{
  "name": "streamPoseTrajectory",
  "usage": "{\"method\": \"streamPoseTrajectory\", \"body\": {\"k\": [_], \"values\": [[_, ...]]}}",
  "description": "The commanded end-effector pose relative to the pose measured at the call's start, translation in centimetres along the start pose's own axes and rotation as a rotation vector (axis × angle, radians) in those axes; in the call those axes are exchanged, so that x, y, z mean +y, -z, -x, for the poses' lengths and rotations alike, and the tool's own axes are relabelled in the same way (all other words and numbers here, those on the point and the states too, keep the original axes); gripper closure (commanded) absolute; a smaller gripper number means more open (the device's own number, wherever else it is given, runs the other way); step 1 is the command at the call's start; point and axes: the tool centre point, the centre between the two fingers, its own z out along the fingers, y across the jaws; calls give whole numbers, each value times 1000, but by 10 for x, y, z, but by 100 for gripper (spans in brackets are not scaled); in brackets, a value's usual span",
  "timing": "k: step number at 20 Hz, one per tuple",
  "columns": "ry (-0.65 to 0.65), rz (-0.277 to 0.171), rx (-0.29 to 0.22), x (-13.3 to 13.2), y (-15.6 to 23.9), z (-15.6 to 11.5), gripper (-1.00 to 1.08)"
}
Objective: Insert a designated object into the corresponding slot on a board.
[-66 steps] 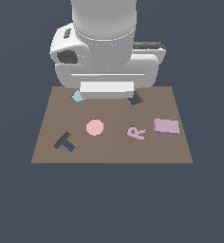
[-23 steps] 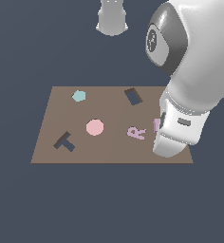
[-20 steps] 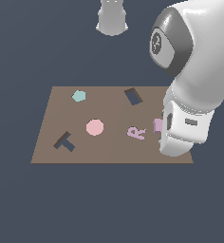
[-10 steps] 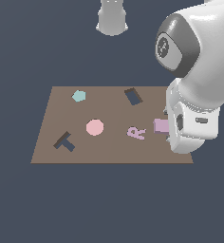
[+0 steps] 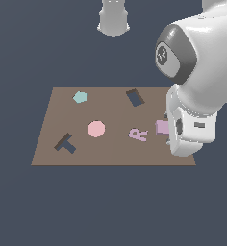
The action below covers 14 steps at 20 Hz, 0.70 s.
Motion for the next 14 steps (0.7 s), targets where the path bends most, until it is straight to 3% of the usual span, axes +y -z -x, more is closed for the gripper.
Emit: {"method": "streamPoseTrajectory", "body": {"k": [1,2,3,14], "values": [[1,0,0,0,-5,0,-92],[1,0,0,0,-6,0,-92],[1,0,0,0,-6,0,108],[1,1,0,0,-5,0,108]]}}
